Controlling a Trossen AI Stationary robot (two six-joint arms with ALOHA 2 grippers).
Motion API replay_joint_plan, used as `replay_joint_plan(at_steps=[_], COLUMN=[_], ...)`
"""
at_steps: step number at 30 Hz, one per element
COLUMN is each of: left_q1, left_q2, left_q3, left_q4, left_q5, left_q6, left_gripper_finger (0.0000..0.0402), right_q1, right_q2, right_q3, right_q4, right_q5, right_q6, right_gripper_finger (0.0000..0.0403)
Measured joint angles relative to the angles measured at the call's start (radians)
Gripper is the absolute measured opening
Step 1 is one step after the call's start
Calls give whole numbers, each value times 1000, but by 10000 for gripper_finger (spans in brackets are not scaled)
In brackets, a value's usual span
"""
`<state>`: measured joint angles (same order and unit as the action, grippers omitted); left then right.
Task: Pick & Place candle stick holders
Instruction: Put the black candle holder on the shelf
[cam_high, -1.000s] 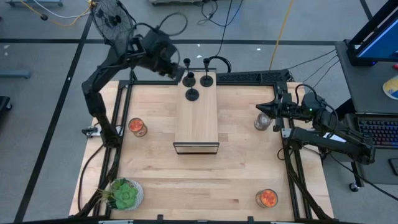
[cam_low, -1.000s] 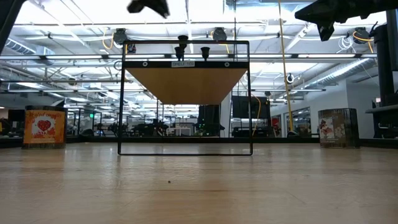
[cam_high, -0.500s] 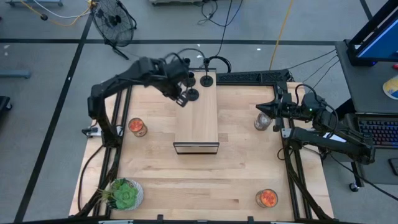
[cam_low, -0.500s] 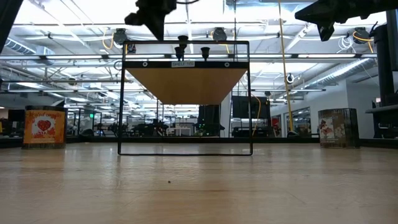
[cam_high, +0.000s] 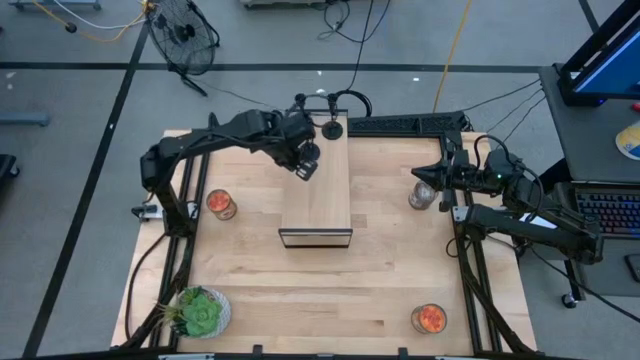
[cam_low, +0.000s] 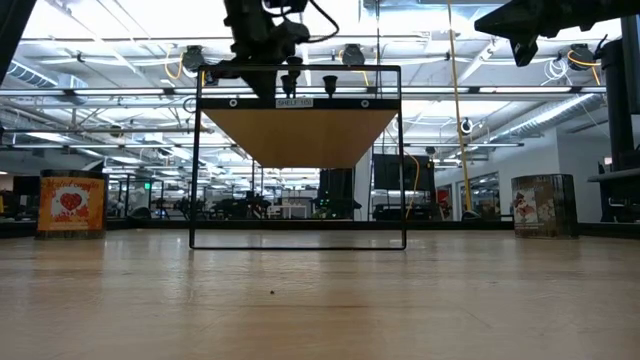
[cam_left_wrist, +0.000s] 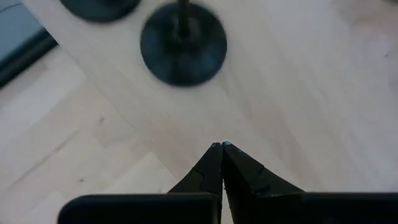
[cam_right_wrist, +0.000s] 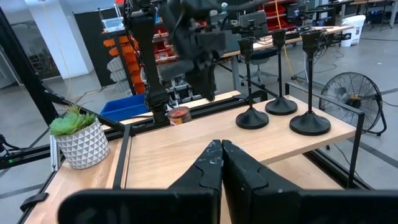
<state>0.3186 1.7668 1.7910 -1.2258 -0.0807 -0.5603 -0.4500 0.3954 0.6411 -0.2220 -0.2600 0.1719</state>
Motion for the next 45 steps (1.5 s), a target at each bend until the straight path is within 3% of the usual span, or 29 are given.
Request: replay_joint_plan(at_steps=[8,16,22,28,45], left_q1=[-6,-7,-4,1,15], left_q2=[0,0,0,0,1], left_q3=[-112,-156,-181,-189,-227], left_q4=[105,173,186,186,275], left_q5=[-66,-106,-110,-181,-177], left_q6=[4,103,133,150,197], left_gripper_finger=[13,4,20,4,18], right_q1=[0,0,0,0,0], right_q2=[0,0,0,0,0], right_q3=[0,0,0,0,0], right_q4=[0,0,0,0,1], right_q5=[0,0,1,1,1], right_q6=[0,17,25,26,26], right_gripper_finger=[0,0,0,0,0])
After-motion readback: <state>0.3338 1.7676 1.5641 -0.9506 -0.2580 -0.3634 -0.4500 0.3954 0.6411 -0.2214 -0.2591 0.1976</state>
